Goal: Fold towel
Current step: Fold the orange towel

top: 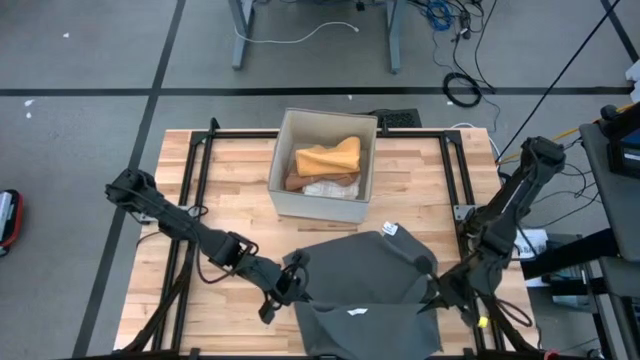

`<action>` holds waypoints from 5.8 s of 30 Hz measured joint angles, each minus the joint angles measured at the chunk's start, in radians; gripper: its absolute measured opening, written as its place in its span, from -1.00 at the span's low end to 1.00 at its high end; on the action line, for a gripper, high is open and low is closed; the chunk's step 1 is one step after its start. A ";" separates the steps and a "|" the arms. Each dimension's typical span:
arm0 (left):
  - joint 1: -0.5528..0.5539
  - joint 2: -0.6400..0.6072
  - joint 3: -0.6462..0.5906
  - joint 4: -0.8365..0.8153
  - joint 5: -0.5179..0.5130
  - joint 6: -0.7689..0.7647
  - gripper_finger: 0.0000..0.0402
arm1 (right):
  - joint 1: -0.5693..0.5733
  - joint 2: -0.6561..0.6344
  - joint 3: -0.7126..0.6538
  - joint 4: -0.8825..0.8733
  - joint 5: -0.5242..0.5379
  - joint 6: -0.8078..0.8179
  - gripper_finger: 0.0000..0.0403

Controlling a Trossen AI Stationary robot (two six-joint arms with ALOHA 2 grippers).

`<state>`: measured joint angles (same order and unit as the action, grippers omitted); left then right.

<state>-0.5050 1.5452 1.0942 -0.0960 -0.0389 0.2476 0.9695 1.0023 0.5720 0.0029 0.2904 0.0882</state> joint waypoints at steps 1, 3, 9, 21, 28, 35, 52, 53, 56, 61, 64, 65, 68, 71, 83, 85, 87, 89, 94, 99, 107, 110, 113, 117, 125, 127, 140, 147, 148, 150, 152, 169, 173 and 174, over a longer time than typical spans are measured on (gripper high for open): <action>0.005 0.000 -0.013 0.006 0.000 -0.021 -1.00 | 0.000 0.000 -0.023 0.029 0.006 0.012 -1.00; 0.013 -0.001 -0.052 0.049 0.000 -0.058 -1.00 | 0.000 0.008 -0.068 0.091 0.029 0.033 -1.00; 0.022 0.000 -0.192 0.209 -0.002 -0.134 -1.00 | -0.009 0.054 -0.154 0.239 0.078 0.058 -1.00; 0.023 0.000 -0.339 0.355 -0.104 -0.274 -1.00 | -0.039 0.122 -0.163 0.193 0.269 0.176 -1.00; 0.025 0.000 -0.339 0.249 -0.398 -0.311 -1.00 | -0.039 0.077 -0.163 0.093 0.404 0.237 -1.00; 0.065 0.000 -0.339 0.076 -0.313 -0.508 -1.00 | -0.040 0.009 -0.163 -0.123 0.500 0.412 -1.00; 0.066 -0.120 -0.321 0.220 0.047 -0.642 -1.00 | -0.040 -0.008 -0.163 -0.249 0.494 0.542 -1.00; 0.064 -0.135 -0.321 0.189 0.075 -0.654 -1.00 | -0.040 -0.008 -0.163 -0.249 0.494 0.542 -1.00; 0.061 -0.169 -0.321 0.086 0.214 -0.661 -1.00 | -0.040 -0.008 -0.163 -0.250 0.494 0.540 -1.00; 0.061 -0.235 -0.321 0.153 0.412 -0.657 -1.00 | -0.040 -0.008 -0.163 -0.252 0.495 0.536 -1.00; 0.060 -0.301 -0.320 0.174 0.377 -0.597 -1.00 | -0.040 -0.007 -0.163 -0.252 0.496 0.534 -1.00; 0.061 -0.321 -0.320 0.162 0.355 -0.578 -1.00 | -0.040 -0.007 -0.163 -0.252 0.496 0.532 -1.00; 0.072 -0.364 -0.317 -0.037 0.185 -0.619 -1.00 | -0.040 -0.007 -0.163 -0.252 0.496 0.532 -1.00; 0.128 -0.348 -0.324 -0.357 0.018 -0.724 -1.00 | -0.040 -0.007 -0.162 -0.252 0.495 0.532 -1.00; 0.289 -0.189 -0.475 0.017 0.246 -0.664 -1.00 | -0.040 -0.007 -0.162 -0.253 0.519 0.528 -1.00; 0.298 -0.153 -0.482 0.105 0.326 -0.639 -1.00 | -0.040 -0.007 -0.162 -0.253 0.519 0.529 -1.00; 0.300 -0.124 -0.483 0.250 0.451 -0.603 -1.00 | -0.040 -0.007 -0.162 -0.253 0.519 0.529 -1.00; 0.292 -0.115 -0.482 0.462 0.595 -0.598 -1.00 | -0.040 -0.007 -0.162 -0.253 0.520 0.529 -1.00; 0.257 -0.116 -0.447 0.832 0.786 -0.648 -1.00 | -0.040 -0.007 -0.162 -0.257 0.519 0.529 -1.00; 0.297 -0.116 -0.438 0.455 0.611 -0.596 -1.00 | -0.040 -0.007 -0.162 -0.264 0.521 0.526 -1.00; 0.415 0.005 -0.466 0.143 0.356 -0.578 -1.00 | -0.041 -0.006 -0.161 -0.265 0.522 0.525 -1.00; 0.427 0.063 -0.466 0.164 0.415 -0.577 -1.00 | -0.041 -0.006 -0.161 -0.263 0.522 0.528 -1.00; 0.437 0.094 -0.466 0.173 0.462 -0.578 -1.00 | -0.041 -0.006 -0.162 -0.263 0.522 0.529 -1.00; 0.448 0.096 -0.466 0.171 0.488 -0.579 -1.00 | -0.041 -0.005 -0.162 -0.263 0.521 0.531 -1.00; 0.448 0.076 -0.458 0.153 0.517 -0.578 -1.00 | -0.041 -0.005 -0.162 -0.263 0.521 0.541 -1.00; 0.441 0.053 -0.436 0.156 0.520 -0.572 -1.00 | -0.041 -0.005 -0.162 -0.263 0.521 0.542 -1.00; 0.469 0.024 -0.423 -0.036 0.393 -0.530 -1.00 | -0.041 0.004 -0.162 -0.263 0.520 0.554 -1.00; 0.459 0.028 -0.423 -0.022 0.291 -0.499 -0.99 | -0.042 0.008 -0.162 -0.259 0.521 0.555 -1.00; 0.453 0.028 -0.423 -0.019 0.276 -0.491 -0.97 | -0.042 0.008 -0.162 -0.259 0.520 0.557 -1.00; 0.443 0.028 -0.423 -0.018 0.265 -0.481 -0.91 | -0.042 0.008 -0.162 -0.259 0.520 0.559 -1.00; 0.431 0.028 -0.423 -0.018 0.263 -0.480 -0.82 | -0.042 0.008 -0.162 -0.259 0.520 0.559 -1.00; 0.398 0.028 -0.421 -0.026 0.176 -0.496 -0.17 | -0.042 0.008 -0.162 -0.259 0.520 0.558 -1.00; 0.389 0.028 -0.404 -0.046 0.180 -0.492 0.04 | -0.042 0.008 -0.162 -0.259 0.520 0.558 -1.00; 0.384 0.028 -0.394 -0.058 0.180 -0.488 0.09 | -0.041 0.008 -0.162 -0.259 0.520 0.558 -1.00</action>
<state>-0.1206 1.5730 0.7007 -0.1543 0.1410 -0.2405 0.9282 1.0103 0.4103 -0.2562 0.8108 0.6460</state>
